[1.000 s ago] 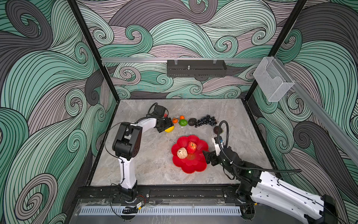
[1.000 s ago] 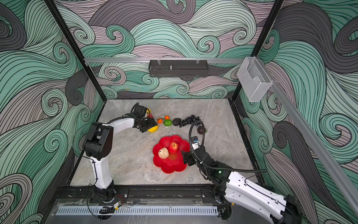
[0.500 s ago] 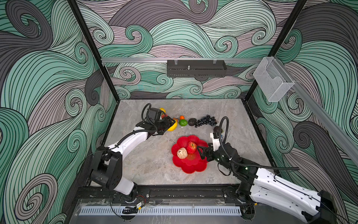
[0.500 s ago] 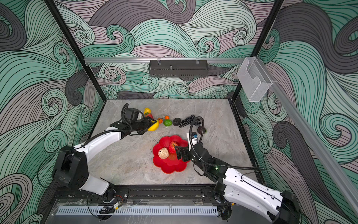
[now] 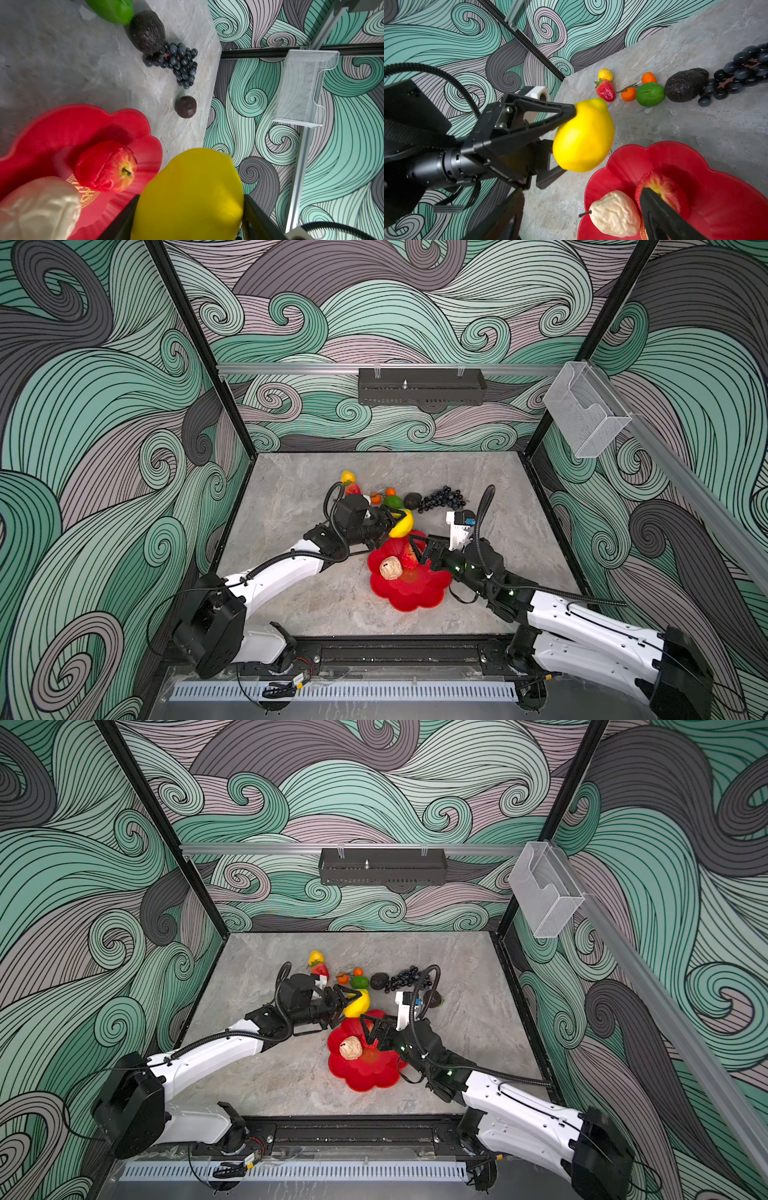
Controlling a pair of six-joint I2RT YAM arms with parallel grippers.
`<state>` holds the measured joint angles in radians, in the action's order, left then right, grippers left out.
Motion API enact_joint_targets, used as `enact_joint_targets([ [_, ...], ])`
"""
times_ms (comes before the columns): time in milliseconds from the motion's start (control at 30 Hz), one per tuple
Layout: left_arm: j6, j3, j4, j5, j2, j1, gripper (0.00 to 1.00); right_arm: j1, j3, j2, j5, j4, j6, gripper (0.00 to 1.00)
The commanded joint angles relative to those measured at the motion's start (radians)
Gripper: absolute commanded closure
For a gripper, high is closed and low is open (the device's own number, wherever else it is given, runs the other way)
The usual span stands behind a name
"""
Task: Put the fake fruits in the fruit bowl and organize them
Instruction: 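Lift the lemon toward the bowl with the left gripper while the right gripper approaches, then grasp the lemon with the right gripper while the left gripper releases and withdraws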
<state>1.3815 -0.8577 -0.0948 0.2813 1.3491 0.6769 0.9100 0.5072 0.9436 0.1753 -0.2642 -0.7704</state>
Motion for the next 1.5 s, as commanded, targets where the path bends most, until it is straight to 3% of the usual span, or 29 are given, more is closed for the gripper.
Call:
enact_joint_targets([
  [0,0.064,0.012,-0.102,-0.019,-0.021,0.025,0.34,-0.005,-0.010,0.007,-0.012,-0.067,-0.021,0.13],
  [633,0.089,0.008,-0.144,-0.057,-0.028,0.160,0.34,-0.025,-0.004,0.021,0.002,-0.054,-0.055,0.18],
  [1000,0.090,0.013,-0.148,-0.062,-0.019,0.188,0.34,-0.046,0.000,0.006,0.001,-0.037,-0.051,0.42],
  [1133,0.070,0.018,-0.133,-0.076,-0.029,0.186,0.26,-0.048,0.012,-0.010,0.010,0.014,-0.015,0.46],
  [1233,0.003,0.009,-0.054,-0.117,-0.072,0.175,0.14,-0.047,0.032,-0.026,0.028,0.104,0.037,0.48],
  [1333,-0.109,-0.012,0.098,-0.230,-0.149,0.168,0.05,-0.049,0.037,-0.055,0.042,0.199,0.091,0.48],
  [1467,-0.256,-0.017,0.289,-0.381,-0.269,0.138,0.01,-0.048,0.031,-0.099,0.043,0.323,0.138,0.48],
])
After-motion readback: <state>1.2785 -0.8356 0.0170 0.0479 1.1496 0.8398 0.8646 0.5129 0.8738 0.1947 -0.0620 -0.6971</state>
